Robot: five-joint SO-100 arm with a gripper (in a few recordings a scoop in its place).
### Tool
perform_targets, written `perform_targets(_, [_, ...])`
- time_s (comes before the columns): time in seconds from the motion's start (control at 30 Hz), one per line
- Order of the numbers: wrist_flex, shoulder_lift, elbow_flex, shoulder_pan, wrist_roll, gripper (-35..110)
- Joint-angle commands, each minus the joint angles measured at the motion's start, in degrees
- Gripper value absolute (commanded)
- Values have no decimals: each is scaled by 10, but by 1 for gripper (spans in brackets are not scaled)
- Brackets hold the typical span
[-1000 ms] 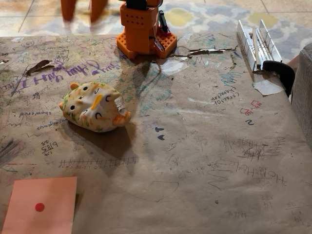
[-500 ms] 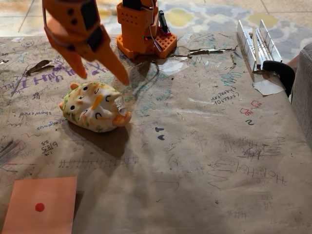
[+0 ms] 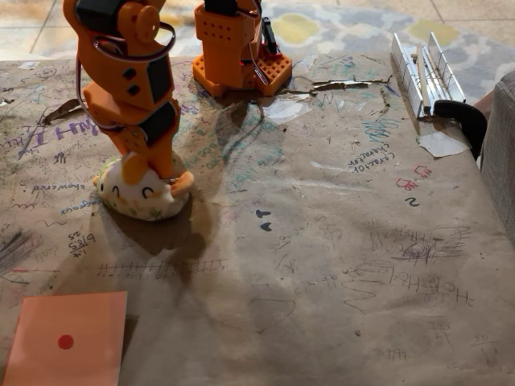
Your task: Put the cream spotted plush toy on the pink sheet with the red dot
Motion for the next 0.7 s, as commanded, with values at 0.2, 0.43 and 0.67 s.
perform_targets(0.2, [-40,284,11,-9,133,0])
perform_targets(0.43, [-78,633,-85,-47,178,0])
perform_targets(0.67, [-301,946,12,-55,138,0])
